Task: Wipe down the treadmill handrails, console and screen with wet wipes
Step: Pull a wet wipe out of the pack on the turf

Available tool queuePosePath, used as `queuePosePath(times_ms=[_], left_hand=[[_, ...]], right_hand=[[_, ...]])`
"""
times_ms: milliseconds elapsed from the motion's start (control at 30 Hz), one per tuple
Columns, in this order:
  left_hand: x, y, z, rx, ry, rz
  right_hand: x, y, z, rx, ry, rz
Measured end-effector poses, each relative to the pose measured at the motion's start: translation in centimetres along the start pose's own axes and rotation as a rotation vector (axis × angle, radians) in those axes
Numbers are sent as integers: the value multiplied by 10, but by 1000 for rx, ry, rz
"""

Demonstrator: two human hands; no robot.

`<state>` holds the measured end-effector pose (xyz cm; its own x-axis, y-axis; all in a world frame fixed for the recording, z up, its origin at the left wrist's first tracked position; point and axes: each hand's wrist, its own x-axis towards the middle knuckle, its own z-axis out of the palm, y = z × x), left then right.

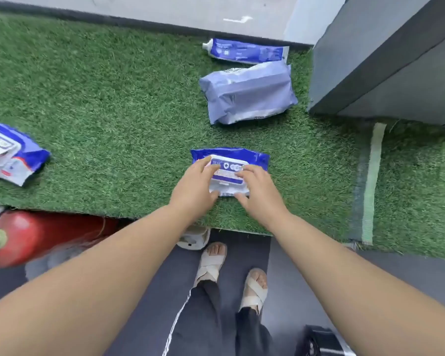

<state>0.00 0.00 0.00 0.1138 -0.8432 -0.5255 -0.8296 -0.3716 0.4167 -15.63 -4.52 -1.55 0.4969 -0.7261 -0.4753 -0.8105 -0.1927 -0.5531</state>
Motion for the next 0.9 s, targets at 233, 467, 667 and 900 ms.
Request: queuePosePath(times_ms=[233, 467, 667, 900], left_hand=[[27, -27, 19, 17, 15, 36], [43, -29, 13, 28, 96, -46], [37, -28, 13, -19, 103, -82], [37, -23, 24, 7, 105, -23]], right_hand=[[35, -1, 22, -170, 81, -11], [48, 12, 23, -191, 222, -145], [74, 3, -6, 193, 405, 157], [75, -2, -9, 429, 414, 305]])
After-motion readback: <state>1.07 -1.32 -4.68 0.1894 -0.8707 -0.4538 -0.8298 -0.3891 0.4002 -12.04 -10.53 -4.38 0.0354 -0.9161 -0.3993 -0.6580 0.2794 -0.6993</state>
